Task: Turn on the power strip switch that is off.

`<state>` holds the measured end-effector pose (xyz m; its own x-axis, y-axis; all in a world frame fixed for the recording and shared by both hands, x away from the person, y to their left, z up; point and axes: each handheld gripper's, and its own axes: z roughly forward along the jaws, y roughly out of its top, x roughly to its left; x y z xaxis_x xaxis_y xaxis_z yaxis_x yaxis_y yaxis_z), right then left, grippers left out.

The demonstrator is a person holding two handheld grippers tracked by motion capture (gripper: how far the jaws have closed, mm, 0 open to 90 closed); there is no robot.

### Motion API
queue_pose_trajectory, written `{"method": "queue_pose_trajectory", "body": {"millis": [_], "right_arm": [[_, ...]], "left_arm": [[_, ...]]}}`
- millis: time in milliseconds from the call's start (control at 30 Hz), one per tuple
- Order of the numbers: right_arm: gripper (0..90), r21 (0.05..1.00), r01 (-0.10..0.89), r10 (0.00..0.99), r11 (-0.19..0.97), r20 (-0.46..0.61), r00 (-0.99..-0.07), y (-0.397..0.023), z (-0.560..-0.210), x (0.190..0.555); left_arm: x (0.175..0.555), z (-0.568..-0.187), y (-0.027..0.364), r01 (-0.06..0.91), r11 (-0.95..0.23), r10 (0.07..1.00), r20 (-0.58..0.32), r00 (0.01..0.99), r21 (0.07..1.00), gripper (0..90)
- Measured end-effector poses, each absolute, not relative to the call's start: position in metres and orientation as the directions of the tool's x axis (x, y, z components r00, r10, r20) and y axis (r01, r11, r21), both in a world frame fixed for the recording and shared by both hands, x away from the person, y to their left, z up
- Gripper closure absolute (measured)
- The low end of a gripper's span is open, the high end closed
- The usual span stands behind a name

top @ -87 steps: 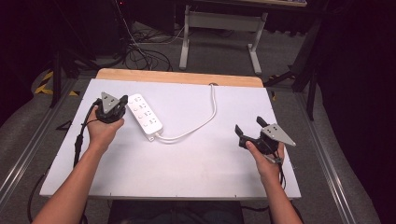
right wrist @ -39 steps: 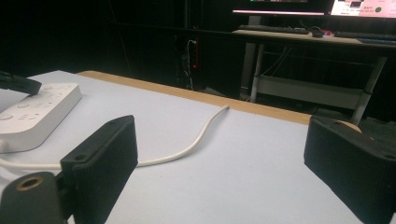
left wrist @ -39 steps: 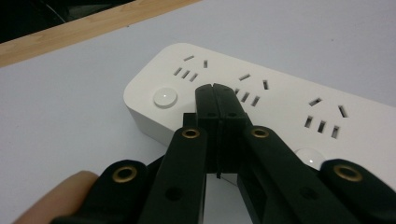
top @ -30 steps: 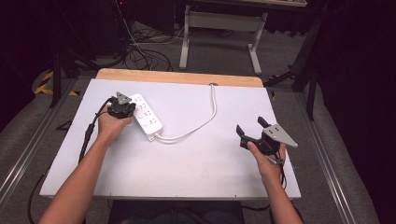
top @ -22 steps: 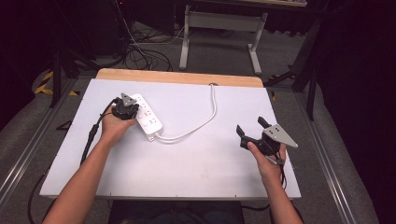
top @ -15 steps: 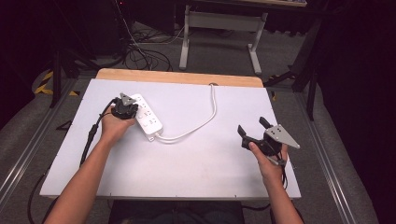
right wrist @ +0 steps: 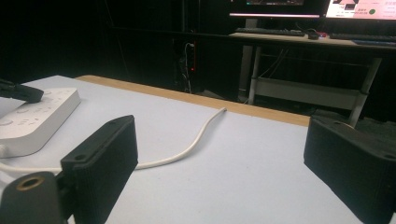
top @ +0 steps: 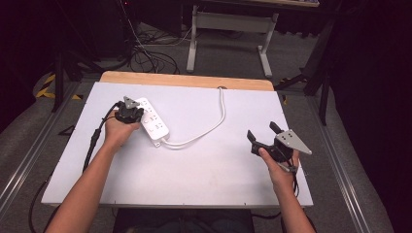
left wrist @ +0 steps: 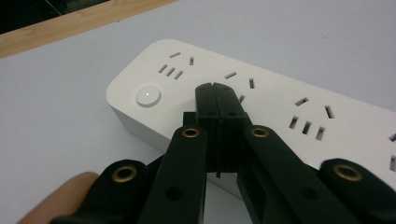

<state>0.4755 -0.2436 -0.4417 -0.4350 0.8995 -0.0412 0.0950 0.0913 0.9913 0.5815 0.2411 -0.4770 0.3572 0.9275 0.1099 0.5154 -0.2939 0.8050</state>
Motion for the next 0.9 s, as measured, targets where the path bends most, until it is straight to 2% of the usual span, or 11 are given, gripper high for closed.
{"method": "queue_pose_trajectory", "body": {"millis": [900], "right_arm": [[10.5, 0.992, 0.087, 0.899, 0.093, -0.046, -0.436, -0.2426, -0.4403, 0.4729]], "left_arm": [[0.5816, -0.4769, 0.2419, 0.519, -0.283, 0.929, 0.096, 0.358, 0.807, 90.0]]}}
